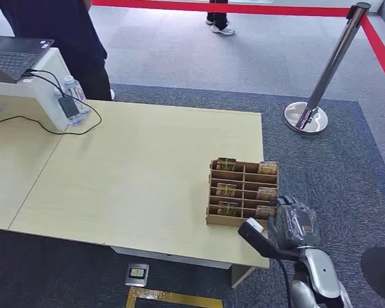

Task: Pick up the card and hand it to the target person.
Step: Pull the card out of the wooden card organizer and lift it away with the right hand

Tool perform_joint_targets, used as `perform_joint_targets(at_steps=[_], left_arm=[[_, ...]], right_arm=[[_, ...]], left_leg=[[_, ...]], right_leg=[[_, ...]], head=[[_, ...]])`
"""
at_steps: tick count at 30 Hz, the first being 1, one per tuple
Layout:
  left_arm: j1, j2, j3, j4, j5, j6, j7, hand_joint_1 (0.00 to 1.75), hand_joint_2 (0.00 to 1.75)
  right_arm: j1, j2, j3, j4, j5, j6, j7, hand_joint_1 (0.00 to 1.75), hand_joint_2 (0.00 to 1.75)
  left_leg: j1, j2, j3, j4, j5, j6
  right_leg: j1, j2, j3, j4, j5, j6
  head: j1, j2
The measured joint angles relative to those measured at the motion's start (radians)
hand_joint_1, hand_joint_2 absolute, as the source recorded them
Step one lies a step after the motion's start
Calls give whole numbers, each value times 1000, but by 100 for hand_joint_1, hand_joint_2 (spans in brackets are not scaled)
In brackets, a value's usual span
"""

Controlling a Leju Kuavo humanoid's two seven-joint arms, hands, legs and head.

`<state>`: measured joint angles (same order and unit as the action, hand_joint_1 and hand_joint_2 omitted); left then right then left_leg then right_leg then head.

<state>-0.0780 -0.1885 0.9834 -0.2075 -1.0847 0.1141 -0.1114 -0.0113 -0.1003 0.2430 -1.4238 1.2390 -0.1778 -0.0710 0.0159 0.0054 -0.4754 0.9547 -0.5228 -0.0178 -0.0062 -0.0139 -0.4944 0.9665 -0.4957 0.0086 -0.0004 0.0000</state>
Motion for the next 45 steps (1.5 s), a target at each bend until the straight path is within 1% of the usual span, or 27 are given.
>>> perform_joint_targets(at_steps=[9,18,29,45], left_arm=[[1,0,0,0,1,3,1,0,0],[3,0,0,0,1,4,5,0,0],[3,0,0,0,1,4,4,0,0],[5,0,0,0,-2,4,3,0,0]], right_arm=[[-45,5,0,49,-5,0,-35,77,175],[-85,5,1,104,-18,0,-43,77,175],[-98,8,2,134,-20,0,-43,86,175],[-81,9,3,128,-18,-8,-33,89,175]], left_leg=[[0,0,0,0,0,0],[0,0,0,0,0,0],[0,0,0,0,0,0],[0,0,0,0,0,0]], right_leg=[[0,0,0,0,0,0],[0,0,0,0,0,0],[0,0,0,0,0,0],[0,0,-1,0,0,0]], head=[[0,0],[0,0],[0,0],[0,0]])
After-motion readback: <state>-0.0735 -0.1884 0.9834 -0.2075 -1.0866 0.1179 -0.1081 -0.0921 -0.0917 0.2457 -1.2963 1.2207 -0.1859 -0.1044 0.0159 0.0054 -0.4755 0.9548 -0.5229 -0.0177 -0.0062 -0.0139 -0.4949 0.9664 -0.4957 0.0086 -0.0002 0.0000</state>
